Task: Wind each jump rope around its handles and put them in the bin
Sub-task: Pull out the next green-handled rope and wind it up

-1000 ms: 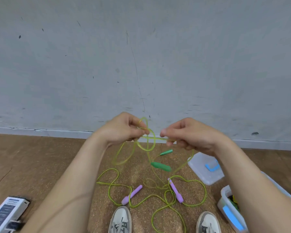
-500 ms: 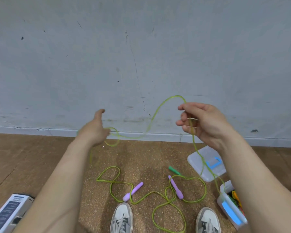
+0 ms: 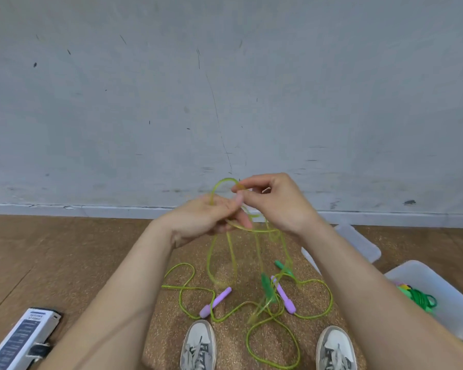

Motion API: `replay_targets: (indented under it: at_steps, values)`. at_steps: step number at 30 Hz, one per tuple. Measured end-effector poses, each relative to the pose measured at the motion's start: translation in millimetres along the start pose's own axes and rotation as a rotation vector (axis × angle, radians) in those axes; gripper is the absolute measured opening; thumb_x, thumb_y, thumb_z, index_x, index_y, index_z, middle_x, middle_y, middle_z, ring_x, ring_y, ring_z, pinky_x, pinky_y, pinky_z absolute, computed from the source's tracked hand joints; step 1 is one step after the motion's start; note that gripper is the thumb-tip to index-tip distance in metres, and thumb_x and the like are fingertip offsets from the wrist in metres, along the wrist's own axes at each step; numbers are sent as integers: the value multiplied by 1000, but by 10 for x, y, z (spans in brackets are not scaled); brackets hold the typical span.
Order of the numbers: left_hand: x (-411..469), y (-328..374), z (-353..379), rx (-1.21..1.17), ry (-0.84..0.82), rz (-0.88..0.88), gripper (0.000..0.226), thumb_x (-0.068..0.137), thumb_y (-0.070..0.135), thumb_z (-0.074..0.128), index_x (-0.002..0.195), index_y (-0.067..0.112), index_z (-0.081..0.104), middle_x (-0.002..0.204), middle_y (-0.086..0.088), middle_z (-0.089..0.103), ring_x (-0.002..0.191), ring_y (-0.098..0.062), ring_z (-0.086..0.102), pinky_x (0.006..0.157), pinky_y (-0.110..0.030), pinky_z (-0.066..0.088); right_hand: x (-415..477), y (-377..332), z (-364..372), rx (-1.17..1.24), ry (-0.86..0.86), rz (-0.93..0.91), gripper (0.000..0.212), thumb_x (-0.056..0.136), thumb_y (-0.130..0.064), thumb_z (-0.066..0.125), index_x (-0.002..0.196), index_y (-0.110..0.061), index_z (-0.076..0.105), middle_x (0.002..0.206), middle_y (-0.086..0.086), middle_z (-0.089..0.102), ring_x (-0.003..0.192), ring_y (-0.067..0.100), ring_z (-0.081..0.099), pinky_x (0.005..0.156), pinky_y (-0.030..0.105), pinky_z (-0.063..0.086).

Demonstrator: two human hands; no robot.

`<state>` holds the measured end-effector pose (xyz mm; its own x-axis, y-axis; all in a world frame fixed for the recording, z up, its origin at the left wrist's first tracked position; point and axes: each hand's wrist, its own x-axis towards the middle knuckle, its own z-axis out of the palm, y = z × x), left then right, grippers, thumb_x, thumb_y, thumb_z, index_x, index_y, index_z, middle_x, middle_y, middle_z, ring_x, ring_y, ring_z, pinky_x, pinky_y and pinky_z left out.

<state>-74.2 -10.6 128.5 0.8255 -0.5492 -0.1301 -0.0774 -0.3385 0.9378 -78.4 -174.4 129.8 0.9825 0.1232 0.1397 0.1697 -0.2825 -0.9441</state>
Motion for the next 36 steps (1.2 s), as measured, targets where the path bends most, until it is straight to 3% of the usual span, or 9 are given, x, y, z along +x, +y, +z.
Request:
replay_targets:
  at_steps: [4,9,13,16,19,22,26,31,36]
  values:
    - [8,-21,-292,-304,383,74,59,100,45,32,49,19,47,50,2,39,44,-9,25,43,-22,17,-5,96,-204,-37,-201,82,9,87,-10,69,93,-8,74,54,-3,35,47,9,29,45,21,24]
    - [-157,-250,-874,-848,985,49,38,95,30,32,57,23,33,49,8,25,40,-9,15,41,-22,7,-91,285,-530,-326,-457,277,10,88,-13,68,82,-5,71,49,-6,54,47,8,48,56,24,44]
    - [-306,-602,-1089,-810,1364,-85,32,91,22,29,62,21,42,41,8,36,35,-9,24,38,-13,12,-120,291,-698,-546,-337,231,12,90,-14,63,81,-9,71,62,1,67,53,6,52,57,16,43]
    - [-336,-755,-1173,-659,1434,-110,39,94,24,27,63,19,50,44,6,41,31,-8,28,39,-16,15,-137,228,-700,-233,-172,246,12,92,-8,61,84,-1,67,58,7,58,45,8,56,54,18,46]
    - [-333,-852,-1192,-321,1386,-181,50,97,30,26,59,15,55,41,5,49,40,-14,41,44,-23,26,-160,57,-645,353,-107,256,11,92,-9,56,88,-4,65,51,-2,45,38,8,45,50,25,45]
    - [-343,-883,-1073,61,907,-506,60,102,41,23,72,12,67,67,-6,59,58,-22,46,56,-28,35,-175,-106,-618,872,-153,240,23,87,-21,52,103,-10,65,57,-6,41,36,2,30,35,12,32]
    - [-368,-778,-769,561,297,-880,69,100,54,16,97,15,73,101,-18,57,71,-31,59,72,-33,48,-147,-88,-472,747,-212,230,23,94,-16,49,110,-16,66,62,-3,43,40,3,26,35,11,21]
    - [-249,-338,-743,336,630,-485,61,101,49,21,95,9,66,72,-18,70,53,-25,66,54,-25,45,-110,10,-302,386,-167,276,18,94,-6,52,99,-10,69,65,1,52,47,9,35,40,17,28]
    - [-399,431,-472,-283,477,23,46,103,40,29,96,10,64,60,-11,62,46,-19,55,48,-23,44,-160,60,-52,252,-210,259,28,83,5,60,97,-20,61,113,3,69,63,2,52,45,19,26]
